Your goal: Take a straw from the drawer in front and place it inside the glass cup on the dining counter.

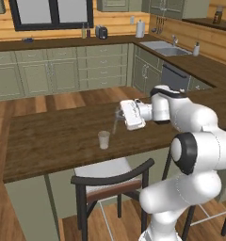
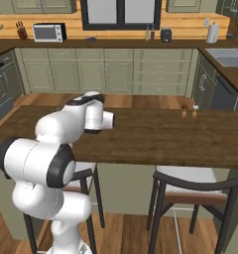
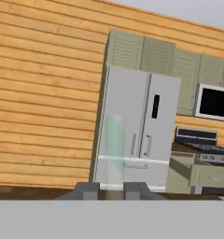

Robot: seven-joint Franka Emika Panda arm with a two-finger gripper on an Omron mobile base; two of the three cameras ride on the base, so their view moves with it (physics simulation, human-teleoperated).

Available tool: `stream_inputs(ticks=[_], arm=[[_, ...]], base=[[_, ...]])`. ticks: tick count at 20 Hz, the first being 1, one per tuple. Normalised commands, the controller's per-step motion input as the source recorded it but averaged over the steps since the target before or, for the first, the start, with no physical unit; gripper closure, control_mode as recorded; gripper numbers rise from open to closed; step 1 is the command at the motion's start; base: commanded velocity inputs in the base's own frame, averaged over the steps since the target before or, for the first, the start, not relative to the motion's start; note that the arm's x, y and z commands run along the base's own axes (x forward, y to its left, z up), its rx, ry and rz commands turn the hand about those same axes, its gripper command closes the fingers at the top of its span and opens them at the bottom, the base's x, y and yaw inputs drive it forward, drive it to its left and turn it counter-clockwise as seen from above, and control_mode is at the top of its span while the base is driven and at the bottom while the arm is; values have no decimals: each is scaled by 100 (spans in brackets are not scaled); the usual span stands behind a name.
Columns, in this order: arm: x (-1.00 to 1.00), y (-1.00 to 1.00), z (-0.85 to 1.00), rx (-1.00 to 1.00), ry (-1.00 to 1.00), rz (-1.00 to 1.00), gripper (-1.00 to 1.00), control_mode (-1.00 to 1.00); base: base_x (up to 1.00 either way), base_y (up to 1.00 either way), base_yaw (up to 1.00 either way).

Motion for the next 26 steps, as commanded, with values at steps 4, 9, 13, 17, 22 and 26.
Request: stream_inputs(ticks=[4,9,13,17,22,26], arm=[[29,-23,0,1,7,5,100,-100],[31,-17,0,1,8,4,100,-100],[27,-4,-5,0,3,2,100,-100],[28,31,-30,0,0,0,100,-100],[39,35,-41,0,-1,0,100,-100],[44,4,-20,0,0,6,100,-100]], base=[[0,0,0],[0,0,0],[0,0,0],[0,0,0],[0,0,0],[0,0,0]])
